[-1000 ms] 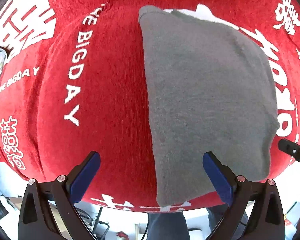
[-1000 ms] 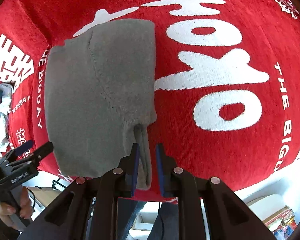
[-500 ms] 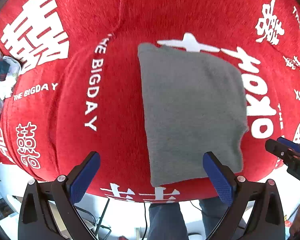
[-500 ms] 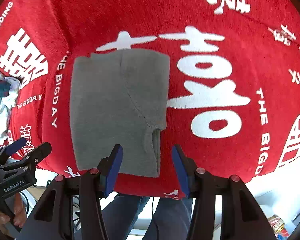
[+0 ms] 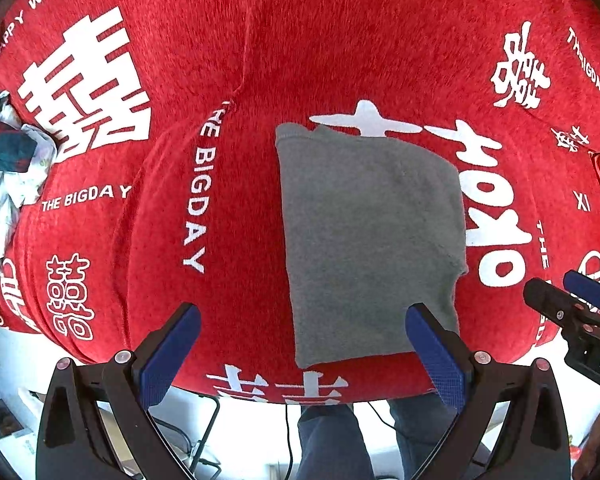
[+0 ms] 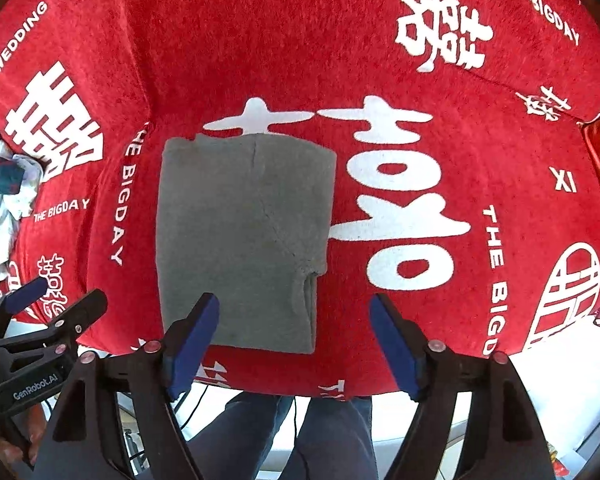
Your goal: Fold small clothes
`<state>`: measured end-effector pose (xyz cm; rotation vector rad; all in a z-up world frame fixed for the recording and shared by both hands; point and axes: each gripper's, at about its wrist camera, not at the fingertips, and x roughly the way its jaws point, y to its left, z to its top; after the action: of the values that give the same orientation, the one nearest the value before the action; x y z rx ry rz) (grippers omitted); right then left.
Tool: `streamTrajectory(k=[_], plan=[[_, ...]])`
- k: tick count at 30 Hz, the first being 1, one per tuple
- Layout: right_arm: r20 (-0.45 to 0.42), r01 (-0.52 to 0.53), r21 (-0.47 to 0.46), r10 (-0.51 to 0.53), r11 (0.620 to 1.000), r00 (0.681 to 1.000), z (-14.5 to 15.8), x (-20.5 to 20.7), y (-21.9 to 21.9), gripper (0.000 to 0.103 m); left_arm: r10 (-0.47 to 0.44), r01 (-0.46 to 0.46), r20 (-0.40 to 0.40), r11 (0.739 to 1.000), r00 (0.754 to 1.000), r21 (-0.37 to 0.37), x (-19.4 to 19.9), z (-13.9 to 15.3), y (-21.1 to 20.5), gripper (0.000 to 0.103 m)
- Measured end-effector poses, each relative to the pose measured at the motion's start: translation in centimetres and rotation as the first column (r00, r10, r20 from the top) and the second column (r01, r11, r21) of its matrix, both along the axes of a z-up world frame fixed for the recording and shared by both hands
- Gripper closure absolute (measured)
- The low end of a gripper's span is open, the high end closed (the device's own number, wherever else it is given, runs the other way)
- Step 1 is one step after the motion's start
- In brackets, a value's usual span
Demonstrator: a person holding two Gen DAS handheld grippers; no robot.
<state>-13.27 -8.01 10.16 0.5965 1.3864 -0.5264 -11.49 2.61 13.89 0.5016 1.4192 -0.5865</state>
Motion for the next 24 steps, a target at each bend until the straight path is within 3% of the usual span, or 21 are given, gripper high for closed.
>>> streamTrajectory(k=[4, 24], plan=[[0.001, 0.013, -0.012, -0.013, 1.0, 1.0, 0.41, -0.08, -0.26, 0.0, 0.0, 0.0, 0.019, 1.0, 1.0, -0.003, -0.18, 0.56, -0.08, 0.001], [-0.015, 0.015, -0.021, -0.015, 1.0, 1.0, 0.48, 0.17, -0.12, 0.0, 0.015, -0.015, 0.026, 1.0, 1.0, -0.011, -0.28, 0.97, -0.25, 0.001]])
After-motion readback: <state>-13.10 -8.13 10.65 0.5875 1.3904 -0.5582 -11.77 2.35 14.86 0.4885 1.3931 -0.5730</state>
